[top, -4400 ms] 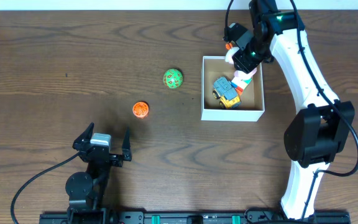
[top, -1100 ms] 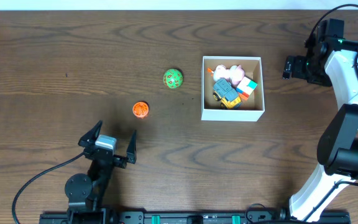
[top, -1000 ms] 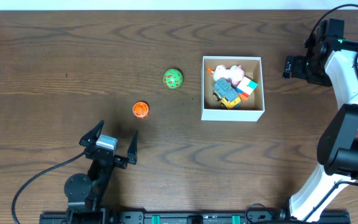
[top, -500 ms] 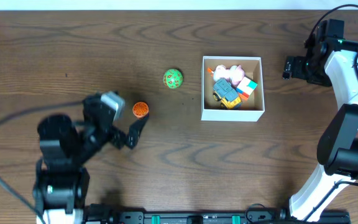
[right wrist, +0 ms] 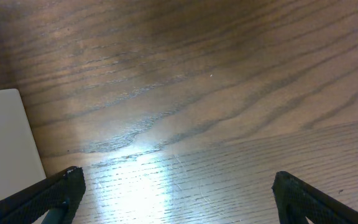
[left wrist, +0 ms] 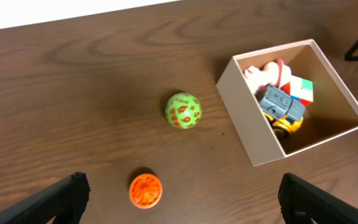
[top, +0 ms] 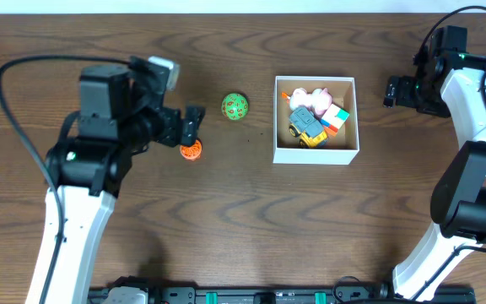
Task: Pack container
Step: 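Reach the left gripper forward toward the green numbered ball, then lower the left gripper over the green ball and close on it, then carry the green ball with the left gripper over the box and release, then withdraw the left gripper back toward the orange toy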
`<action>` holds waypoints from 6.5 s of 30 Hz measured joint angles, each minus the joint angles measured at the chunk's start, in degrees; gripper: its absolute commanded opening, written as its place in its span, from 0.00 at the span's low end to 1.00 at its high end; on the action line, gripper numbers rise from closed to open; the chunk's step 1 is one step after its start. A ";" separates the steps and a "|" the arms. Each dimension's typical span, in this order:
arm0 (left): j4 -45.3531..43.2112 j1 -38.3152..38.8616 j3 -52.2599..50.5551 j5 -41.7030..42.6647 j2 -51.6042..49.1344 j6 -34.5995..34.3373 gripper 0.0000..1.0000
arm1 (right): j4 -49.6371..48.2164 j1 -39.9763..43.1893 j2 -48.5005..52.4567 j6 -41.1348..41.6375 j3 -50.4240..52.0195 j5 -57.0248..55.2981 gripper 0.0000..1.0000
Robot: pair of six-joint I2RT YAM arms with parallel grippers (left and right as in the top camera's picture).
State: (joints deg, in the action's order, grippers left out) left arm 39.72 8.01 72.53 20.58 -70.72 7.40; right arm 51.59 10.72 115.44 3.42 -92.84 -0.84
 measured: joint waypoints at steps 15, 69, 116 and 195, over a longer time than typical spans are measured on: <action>1.33 8.26 8.20 -17.53 -16.61 -9.14 0.98 | 0.00 0.00 0.00 0.00 0.00 0.02 0.99; -2.32 15.56 22.32 -20.59 -49.03 -7.15 0.98 | -0.02 0.00 0.00 0.00 0.00 0.02 0.99; -5.33 15.56 21.66 -20.59 -53.70 -5.88 0.59 | -0.02 0.00 0.00 0.00 0.00 0.00 0.99; -16.92 28.70 22.34 -12.00 -41.59 -3.93 0.99 | -0.02 0.00 0.00 0.00 0.00 0.02 0.99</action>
State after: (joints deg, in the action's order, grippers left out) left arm 22.81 36.71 94.87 8.58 -112.31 3.46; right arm 51.57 10.72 115.44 3.42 -92.84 -0.82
